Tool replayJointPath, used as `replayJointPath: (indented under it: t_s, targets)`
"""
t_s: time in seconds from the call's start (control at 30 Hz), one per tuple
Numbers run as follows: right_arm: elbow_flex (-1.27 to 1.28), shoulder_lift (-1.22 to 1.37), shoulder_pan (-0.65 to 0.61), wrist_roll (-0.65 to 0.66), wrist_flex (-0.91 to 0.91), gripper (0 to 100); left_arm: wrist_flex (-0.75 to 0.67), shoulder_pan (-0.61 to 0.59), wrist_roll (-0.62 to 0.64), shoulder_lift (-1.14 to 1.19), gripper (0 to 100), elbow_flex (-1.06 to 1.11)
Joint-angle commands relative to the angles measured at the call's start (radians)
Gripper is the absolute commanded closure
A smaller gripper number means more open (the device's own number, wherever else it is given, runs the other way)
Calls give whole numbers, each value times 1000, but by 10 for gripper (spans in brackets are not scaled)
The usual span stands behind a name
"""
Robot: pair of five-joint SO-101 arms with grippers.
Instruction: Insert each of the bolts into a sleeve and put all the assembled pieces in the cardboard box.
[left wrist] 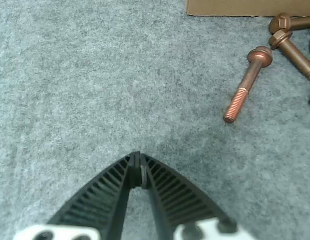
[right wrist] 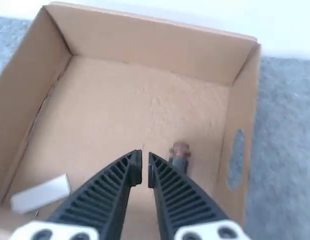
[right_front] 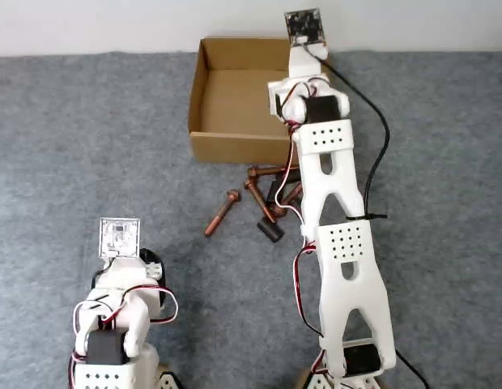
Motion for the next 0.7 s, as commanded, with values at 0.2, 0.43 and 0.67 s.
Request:
replayJointPath:
  t_s: [0.2,0.43,0.67]
  targets:
    - [-60,-232,-16,6,358,990,-20,-9,-6,-6,995,-5]
    - [-52,-308,-7,20,493,989,-20,-9,-6,-6,995,-5]
    - [-51,-349,-24,238,496,990,-20,-9,-6,-5,995,-5]
